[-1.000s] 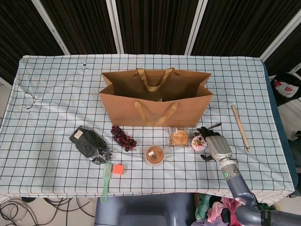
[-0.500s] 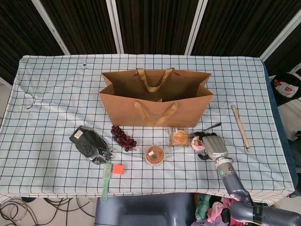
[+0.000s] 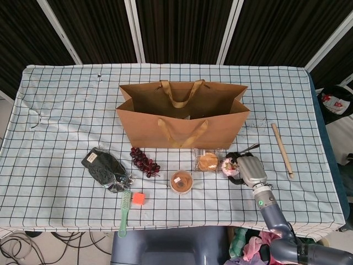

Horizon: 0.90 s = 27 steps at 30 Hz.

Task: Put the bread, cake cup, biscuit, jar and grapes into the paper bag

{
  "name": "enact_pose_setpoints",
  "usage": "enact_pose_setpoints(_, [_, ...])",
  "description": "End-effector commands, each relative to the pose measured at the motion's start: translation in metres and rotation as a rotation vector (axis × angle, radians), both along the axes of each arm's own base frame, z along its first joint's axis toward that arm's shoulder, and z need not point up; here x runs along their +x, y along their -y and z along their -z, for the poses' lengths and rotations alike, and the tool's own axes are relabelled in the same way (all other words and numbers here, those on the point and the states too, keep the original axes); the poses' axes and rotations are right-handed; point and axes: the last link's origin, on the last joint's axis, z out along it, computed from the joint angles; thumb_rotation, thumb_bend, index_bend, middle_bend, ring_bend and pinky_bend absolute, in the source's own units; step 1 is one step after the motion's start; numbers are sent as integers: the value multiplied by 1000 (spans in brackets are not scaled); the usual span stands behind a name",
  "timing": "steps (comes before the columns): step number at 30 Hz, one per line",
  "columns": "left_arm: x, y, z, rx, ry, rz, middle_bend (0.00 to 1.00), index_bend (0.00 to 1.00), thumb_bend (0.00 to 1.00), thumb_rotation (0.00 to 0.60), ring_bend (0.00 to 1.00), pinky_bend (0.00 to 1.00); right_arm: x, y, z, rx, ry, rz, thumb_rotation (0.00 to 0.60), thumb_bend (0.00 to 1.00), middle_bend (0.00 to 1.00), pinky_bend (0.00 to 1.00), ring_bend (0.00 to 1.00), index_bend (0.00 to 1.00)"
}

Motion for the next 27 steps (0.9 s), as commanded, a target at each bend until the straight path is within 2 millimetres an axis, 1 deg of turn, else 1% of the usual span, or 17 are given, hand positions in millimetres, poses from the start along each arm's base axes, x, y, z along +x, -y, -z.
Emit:
enact_pose_setpoints(1, [0, 0, 0, -2, -1, -1, 76, 13, 101, 600, 0, 63, 2, -10, -28, -69, 61, -13, 600, 450, 383, 260, 402, 390])
enact_pose_setpoints(3, [0, 0, 1, -4, -1, -2, 76, 13, 101, 600, 0, 63, 1, -17, -45, -117, 99, -10, 600, 450, 382, 260, 402, 390])
enact_pose_setpoints(6, [0, 0, 1, -6, -3, -2, 76, 13, 101, 600, 0, 63, -2, -26, -76, -206, 156, -3, 600, 450, 382, 260, 401, 390])
enact_pose_setpoints(7, [0, 0, 2, -8, -3, -3, 76, 13, 101, 600, 0, 63, -3, -29, -94, -260, 178, -4, 600, 449, 381, 260, 401, 390])
enact_pose_setpoints(9, [0, 0, 2, -9, -3, -3, 76, 13, 101, 600, 0, 63, -3, -32, -115, -327, 202, -11, 600, 450, 377, 260, 402, 390])
enact_pose_setpoints(13, [1, 0, 2, -6, -3, -2, 76, 13, 101, 600, 0, 63, 3, -35, -163, -488, 276, -51, 600, 448, 376, 260, 402, 391])
enact_pose_setpoints(15, [1, 0, 1, -3, -2, -3, 76, 14, 101, 600, 0, 63, 10, -32, -179, -552, 294, -88, 600, 447, 378, 260, 402, 393])
enact_pose_setpoints(17, [1, 0, 1, -4, -1, -3, 76, 14, 101, 600, 0, 63, 22, -26, -191, -611, 324, -142, 600, 446, 378, 260, 402, 395])
enact_pose_setpoints(21, [2, 1, 2, -9, -1, 2, 77, 14, 101, 600, 0, 63, 48, -7, -201, -642, 352, -230, 600, 446, 373, 260, 402, 395])
enact_pose_setpoints(24, [2, 1, 1, -4, 1, 3, 77, 14, 101, 600, 0, 63, 71, 8, -202, -614, 362, -278, 600, 446, 371, 260, 402, 395])
enact_pose_setpoints(27, [1, 1, 0, 2, 3, 1, 77, 14, 101, 600, 0, 63, 96, 25, -196, -561, 360, -311, 600, 446, 369, 260, 401, 395])
